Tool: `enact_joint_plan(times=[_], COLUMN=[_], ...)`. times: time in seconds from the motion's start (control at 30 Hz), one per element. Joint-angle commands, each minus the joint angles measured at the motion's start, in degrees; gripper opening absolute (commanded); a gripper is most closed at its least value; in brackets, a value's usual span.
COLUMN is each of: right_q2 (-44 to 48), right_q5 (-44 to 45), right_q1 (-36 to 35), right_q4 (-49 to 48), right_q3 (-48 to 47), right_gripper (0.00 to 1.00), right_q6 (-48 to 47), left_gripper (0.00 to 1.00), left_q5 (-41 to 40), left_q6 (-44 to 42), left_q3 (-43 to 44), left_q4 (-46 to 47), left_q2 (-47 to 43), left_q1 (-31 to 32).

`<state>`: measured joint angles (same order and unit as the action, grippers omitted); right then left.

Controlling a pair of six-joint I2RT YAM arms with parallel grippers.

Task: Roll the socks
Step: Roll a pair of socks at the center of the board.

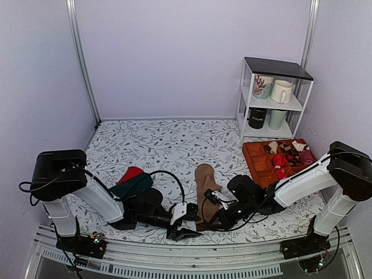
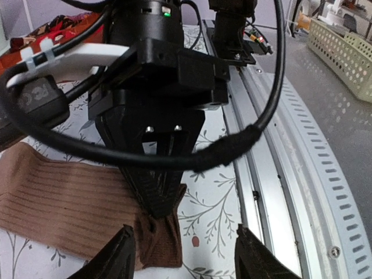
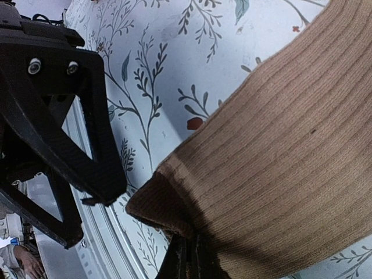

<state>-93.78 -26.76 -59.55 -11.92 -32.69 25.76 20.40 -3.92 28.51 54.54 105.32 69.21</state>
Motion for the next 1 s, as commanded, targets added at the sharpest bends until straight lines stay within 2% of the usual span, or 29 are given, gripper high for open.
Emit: enact_joint_plan(times=[0.0, 0.23, 0.7, 0.8, 0.97], right_q2=[-2.6, -2.4, -3.5, -3.4, -3.4], right_q5=[-0.8, -2.1, -4.6, -5.0, -5.4], right_q1=[0.0, 0.5, 1.6, 1.7, 2.0], right_q4=[7.2, 8.0, 8.6, 8.8, 9.0], right_q3=[0.2, -0.1, -1.5, -1.7, -1.8], right_gripper=[0.00, 0.00, 0.00, 0.00, 0.00], right_q6=[1.1, 1.5, 3.1, 3.4, 3.7], left_gripper=[0.58, 0.52, 0.52, 0.43, 0.14], left_q5=[1.6, 0.0, 0.6, 0.3, -0.3], left_q6=[-1.2, -0.1, 2.7, 3.1, 4.4], left_q3=[3.3, 5.2, 7.6, 7.6, 7.4], left_q4=[-0.9, -5.7, -11.0, -11.1, -11.7], left_q2=[2.1, 3.5, 6.8, 6.8, 9.9], left_q1=[0.6, 0.5, 0.5, 0.6, 0.7])
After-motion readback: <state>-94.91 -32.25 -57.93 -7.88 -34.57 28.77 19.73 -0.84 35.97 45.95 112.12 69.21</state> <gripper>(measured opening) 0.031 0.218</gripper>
